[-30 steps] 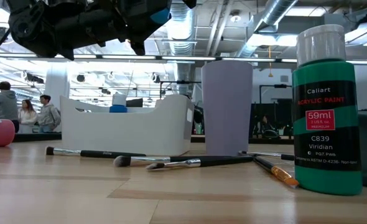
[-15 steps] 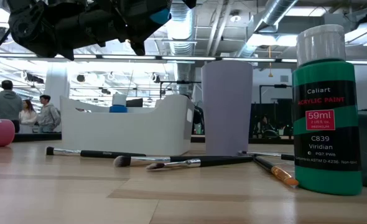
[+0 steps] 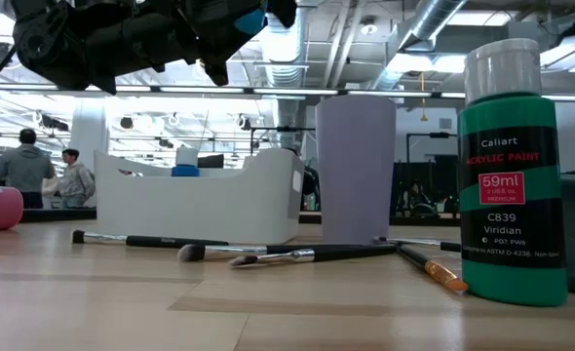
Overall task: Pick & Place Paint Supplies
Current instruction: Put the blue paint bottle into the white bin
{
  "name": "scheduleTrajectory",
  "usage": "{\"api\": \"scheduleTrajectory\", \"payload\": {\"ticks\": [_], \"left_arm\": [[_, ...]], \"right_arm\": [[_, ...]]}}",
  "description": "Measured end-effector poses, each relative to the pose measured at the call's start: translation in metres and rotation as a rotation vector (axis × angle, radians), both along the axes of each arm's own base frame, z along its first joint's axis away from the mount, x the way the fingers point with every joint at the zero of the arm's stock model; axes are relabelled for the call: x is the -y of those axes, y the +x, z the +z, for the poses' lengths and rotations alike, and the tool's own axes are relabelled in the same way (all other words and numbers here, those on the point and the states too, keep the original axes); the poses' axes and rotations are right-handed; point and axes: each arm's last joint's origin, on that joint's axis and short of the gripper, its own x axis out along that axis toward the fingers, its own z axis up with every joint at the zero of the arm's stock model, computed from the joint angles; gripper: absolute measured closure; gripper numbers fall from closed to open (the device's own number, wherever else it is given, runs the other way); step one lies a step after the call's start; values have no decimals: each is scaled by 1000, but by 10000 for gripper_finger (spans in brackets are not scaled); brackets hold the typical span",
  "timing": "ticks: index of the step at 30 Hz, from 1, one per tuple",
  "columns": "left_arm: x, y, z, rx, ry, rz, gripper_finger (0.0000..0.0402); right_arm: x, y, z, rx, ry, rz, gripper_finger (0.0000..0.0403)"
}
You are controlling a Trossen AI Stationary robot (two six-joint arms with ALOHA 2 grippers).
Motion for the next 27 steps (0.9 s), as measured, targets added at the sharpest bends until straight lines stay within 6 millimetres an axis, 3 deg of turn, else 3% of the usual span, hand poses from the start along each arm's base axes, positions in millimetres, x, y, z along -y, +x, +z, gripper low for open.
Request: {"api": "scheduleTrajectory", "payload": {"ticks": [6, 19, 27], "left_arm": [[0, 0, -1, -9, -1, 0, 288], [1, 0, 1, 8, 0, -13, 288], [4, 0, -1, -6, 2, -21, 288]], "right_arm": [[-1, 6, -14, 41, -1, 14, 192], [-20, 3, -3, 118, -60, 98, 221], [-22, -4, 4, 118, -59, 101, 255]]}}
